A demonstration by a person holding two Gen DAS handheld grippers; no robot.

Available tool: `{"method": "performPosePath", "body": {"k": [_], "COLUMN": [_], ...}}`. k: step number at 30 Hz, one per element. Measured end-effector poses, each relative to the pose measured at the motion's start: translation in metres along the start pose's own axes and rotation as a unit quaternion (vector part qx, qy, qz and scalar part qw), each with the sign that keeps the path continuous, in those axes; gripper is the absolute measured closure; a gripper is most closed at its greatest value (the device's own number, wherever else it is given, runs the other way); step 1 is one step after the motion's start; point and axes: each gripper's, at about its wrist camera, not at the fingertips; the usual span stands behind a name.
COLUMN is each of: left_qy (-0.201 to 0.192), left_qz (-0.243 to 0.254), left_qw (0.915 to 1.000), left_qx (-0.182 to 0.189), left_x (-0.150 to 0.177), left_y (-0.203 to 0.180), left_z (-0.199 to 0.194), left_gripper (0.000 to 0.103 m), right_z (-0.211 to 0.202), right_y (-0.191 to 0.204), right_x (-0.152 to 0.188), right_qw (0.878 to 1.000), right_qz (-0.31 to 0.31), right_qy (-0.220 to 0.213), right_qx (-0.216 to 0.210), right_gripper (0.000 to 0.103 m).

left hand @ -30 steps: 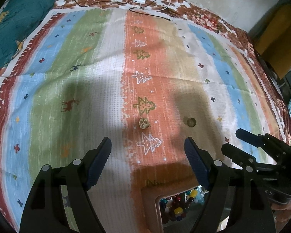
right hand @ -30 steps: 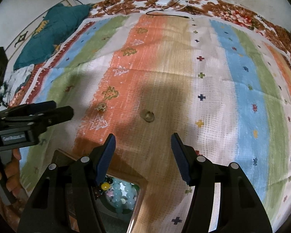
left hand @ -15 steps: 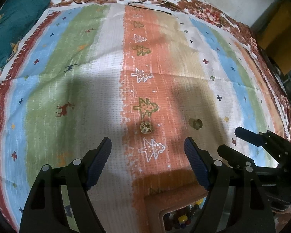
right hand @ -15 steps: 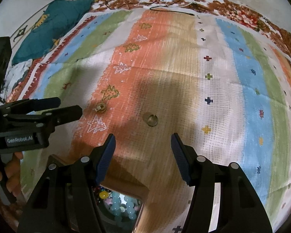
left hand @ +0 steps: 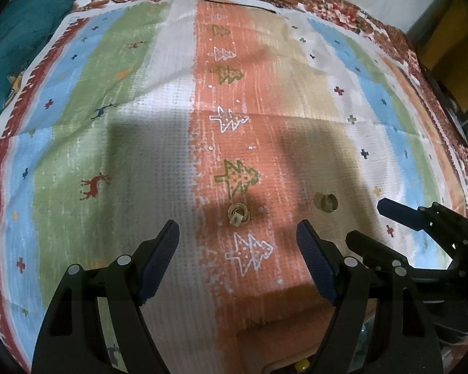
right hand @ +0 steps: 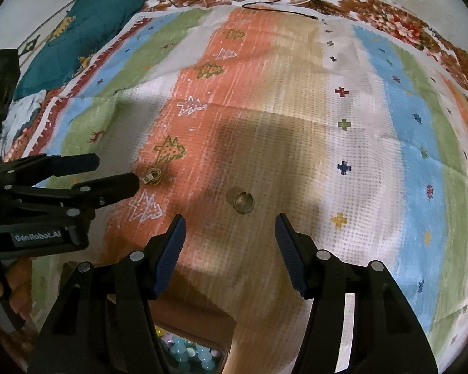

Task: Organize jewelry
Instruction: 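Move the left tool to a small gold charm while the right tool approaches a gold ring, then close the left tool on the gold charm while the right tool pinches the gold ring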

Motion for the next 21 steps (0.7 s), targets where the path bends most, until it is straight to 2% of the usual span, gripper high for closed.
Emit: {"method": "performPosePath", "body": {"k": [7,21], "left_qy": [0.018,0.02], "left_qz": [0.012,-0.001], "left_qw": [0.9998,0.9998], "left_qx": [-0.001,0.002], "left_x": [-0.003,-0.012], "left_y": [0.0,0.005], "left_z": [0.011,0.017], "left_gripper": [0.028,0.028], "right_z": [0.012,0.029], "right_y": [0.004,0.007], "right_x": [-0.002,-0.006], "right_qw": [1.0,1.0], "right_qz": [-0.011,-0.02], "right_qy": [0.011,0.022], "right_qx": [-0.003,0.001], "right_gripper": [0.044,0.044]}}
Point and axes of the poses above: each gripper's, at about its wrist camera, not at the fingertips, and z roughly the way its jaws point, y to its left, x to its underside, and after that the axes turned 13 degrees about x, right-handed
